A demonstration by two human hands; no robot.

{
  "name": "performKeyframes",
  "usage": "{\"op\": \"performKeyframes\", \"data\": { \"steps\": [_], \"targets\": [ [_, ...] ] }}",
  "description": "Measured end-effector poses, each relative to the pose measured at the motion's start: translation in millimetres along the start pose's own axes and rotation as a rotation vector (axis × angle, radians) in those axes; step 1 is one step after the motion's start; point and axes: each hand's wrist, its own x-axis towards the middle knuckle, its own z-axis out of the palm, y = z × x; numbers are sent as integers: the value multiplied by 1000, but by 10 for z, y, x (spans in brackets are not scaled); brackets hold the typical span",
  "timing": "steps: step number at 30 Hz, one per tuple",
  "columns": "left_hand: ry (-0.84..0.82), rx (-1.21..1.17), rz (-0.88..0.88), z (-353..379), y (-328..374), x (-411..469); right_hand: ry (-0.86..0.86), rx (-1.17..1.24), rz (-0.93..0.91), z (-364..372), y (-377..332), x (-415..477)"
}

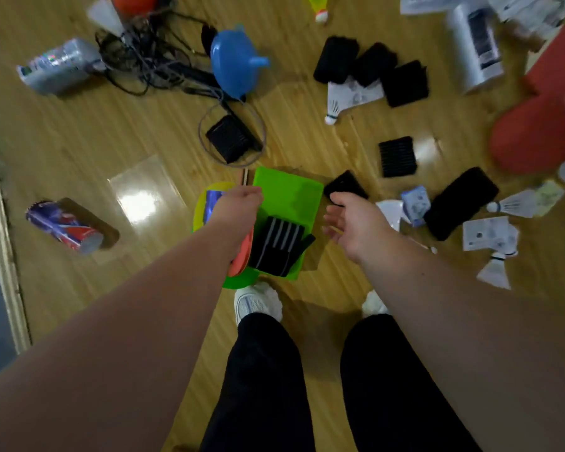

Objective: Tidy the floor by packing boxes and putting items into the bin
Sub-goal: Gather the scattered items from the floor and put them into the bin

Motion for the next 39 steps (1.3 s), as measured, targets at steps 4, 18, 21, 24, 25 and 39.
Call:
{"op": "performKeyframes", "data": {
  "steps": [4, 18, 21, 24, 25, 39],
  "targets": [
    [-50, -29, 26, 294, -344, 325, 56, -101, 7, -5, 455, 716],
    [90, 256, -197, 603, -330, 737, -167, -74, 39, 105, 743, 1332],
    [113, 278, -185, 605, -312, 764, -156, -42, 25, 111, 734, 1291],
    [120, 375, -124, 644, -273, 764, -113, -85, -39, 24, 634, 1259],
    [120, 394, -109, 656, -262, 757, -110, -88, -47, -19, 580, 1227],
    [-288, -381, 2, 368, 101, 280, -71, -178, -240, -281, -287, 534]
  ]
}}
